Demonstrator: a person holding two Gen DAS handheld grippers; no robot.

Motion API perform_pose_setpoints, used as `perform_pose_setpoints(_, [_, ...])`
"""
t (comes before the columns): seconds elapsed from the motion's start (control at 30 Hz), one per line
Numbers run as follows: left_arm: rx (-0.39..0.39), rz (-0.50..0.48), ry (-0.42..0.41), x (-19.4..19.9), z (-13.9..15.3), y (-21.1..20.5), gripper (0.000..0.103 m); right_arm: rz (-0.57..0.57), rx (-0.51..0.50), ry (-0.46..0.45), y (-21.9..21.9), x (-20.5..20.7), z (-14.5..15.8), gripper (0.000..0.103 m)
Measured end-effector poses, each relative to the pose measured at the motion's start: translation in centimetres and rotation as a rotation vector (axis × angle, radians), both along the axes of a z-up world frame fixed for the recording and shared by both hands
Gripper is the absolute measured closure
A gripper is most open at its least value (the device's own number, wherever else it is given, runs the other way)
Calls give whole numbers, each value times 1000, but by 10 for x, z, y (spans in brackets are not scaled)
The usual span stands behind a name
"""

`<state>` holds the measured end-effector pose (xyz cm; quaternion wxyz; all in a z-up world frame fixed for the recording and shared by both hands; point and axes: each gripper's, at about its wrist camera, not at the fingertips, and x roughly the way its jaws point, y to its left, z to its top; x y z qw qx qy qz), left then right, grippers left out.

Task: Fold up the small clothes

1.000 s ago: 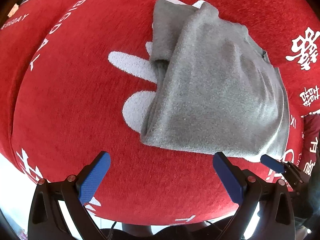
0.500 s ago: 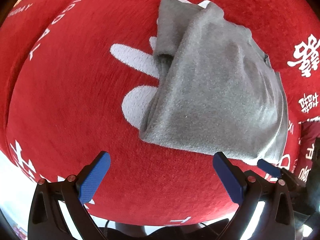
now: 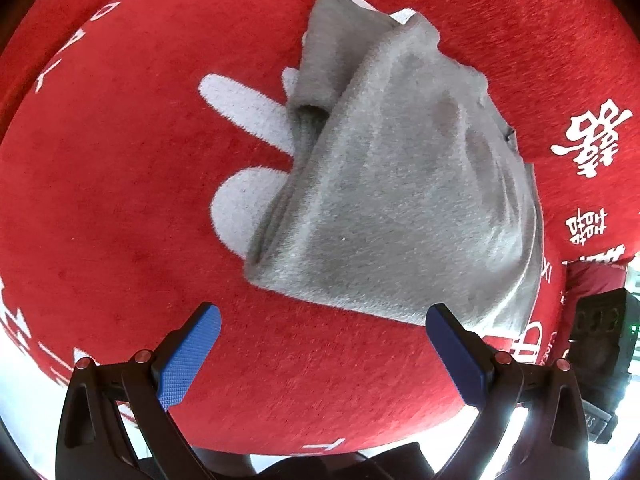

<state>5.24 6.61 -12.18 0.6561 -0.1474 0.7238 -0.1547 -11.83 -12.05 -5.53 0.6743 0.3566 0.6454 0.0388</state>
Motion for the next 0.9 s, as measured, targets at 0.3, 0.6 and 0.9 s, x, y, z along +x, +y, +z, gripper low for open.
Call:
perform_pose_setpoints(0.3, [-147,83,39,-2,-10,-10,0,-69,92,-6,-5,-6,-7,21])
perform_pose_setpoints(0.6, [-212,118,28,8,-4,-12,0,-189,238,-32,-16,-13,-22,21])
perform_pose_setpoints(0.9, [-179,121,69,7,-10,5,0,-381,448,-14,-9,-13,-67,47])
